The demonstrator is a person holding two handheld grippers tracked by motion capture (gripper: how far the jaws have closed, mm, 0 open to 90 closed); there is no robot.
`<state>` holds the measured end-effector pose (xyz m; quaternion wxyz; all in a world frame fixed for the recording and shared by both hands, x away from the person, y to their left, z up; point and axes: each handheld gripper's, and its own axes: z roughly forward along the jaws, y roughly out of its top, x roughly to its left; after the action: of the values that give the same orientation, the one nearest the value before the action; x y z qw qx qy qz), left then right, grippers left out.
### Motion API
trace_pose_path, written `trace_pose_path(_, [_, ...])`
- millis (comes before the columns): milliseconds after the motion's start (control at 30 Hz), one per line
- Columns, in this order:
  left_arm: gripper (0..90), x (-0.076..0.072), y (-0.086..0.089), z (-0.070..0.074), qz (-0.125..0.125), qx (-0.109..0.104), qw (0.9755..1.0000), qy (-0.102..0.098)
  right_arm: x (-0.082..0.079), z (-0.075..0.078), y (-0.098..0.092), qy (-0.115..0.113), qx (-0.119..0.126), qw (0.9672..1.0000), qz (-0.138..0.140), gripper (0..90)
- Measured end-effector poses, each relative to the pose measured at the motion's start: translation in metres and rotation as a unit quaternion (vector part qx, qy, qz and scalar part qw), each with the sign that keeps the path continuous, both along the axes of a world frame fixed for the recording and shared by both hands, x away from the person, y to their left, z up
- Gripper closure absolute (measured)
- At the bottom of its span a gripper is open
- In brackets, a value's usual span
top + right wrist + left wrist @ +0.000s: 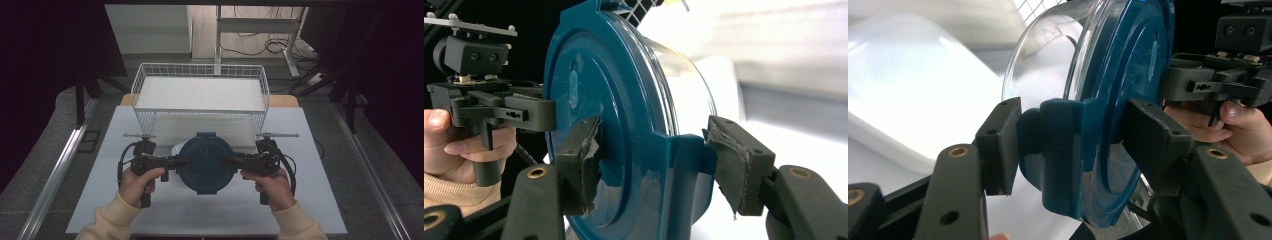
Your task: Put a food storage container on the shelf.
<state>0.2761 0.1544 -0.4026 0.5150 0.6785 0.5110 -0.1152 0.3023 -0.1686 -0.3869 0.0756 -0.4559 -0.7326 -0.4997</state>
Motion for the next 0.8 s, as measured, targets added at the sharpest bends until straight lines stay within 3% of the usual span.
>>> trace_pose_path(800, [41.8, 0.040, 0.009, 0.052, -0.005, -0.001, 0.9996, -0.027, 0.038, 0.055, 0.009, -0.026, -0.005, 0.9997, 0.003, 40.8])
